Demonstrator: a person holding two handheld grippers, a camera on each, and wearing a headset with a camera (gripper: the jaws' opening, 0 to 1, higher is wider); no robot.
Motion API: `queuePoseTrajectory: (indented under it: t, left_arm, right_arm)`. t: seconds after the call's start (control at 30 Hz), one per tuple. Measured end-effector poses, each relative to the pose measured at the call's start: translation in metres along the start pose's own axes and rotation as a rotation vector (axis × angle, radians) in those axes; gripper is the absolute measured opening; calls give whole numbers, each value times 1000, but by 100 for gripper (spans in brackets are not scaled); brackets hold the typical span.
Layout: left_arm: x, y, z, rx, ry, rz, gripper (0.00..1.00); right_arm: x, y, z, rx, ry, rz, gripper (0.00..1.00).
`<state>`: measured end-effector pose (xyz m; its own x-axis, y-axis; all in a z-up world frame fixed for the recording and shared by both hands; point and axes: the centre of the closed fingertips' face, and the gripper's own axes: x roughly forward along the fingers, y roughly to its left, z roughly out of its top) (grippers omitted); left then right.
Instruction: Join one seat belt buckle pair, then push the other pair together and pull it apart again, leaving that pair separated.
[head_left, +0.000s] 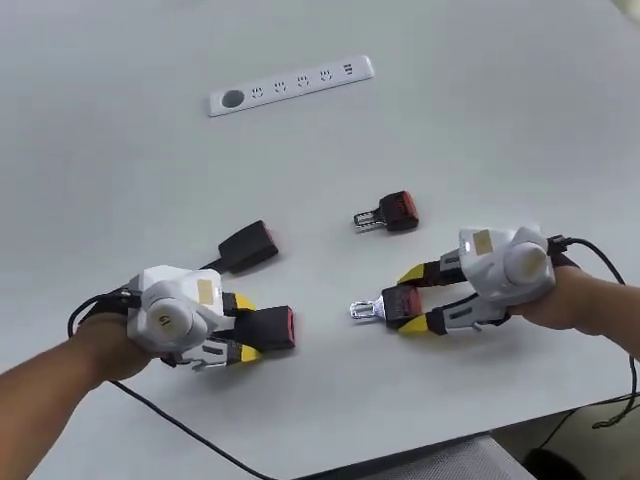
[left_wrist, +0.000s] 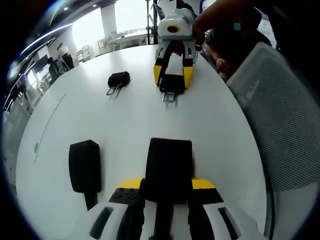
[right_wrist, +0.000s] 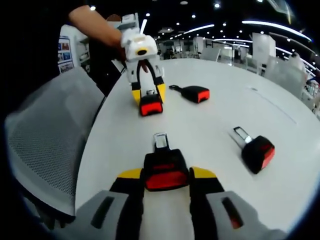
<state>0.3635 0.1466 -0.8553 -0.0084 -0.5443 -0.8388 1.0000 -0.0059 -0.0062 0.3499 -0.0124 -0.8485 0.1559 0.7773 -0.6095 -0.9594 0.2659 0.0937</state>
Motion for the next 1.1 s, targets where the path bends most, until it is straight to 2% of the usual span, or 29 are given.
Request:
queuePoseTrajectory:
  t: [0.17, 0.5, 0.77, 1.1]
  left_arm:
    - [0, 0, 0, -9, 7, -1, 34]
    - [0, 0, 0, -14, 19, -3, 34]
    - [0, 0, 0, -16, 38, -4, 34]
    - [1, 1, -1, -11, 62, -7, 34]
  right_arm:
    - [11, 0, 6, 22, -40, -1, 34]
    - [32, 1, 19, 27, -70, -4, 35]
    - [54, 8, 33, 11, -69, 6, 35]
    - [62, 13, 40, 10, -69, 3, 35]
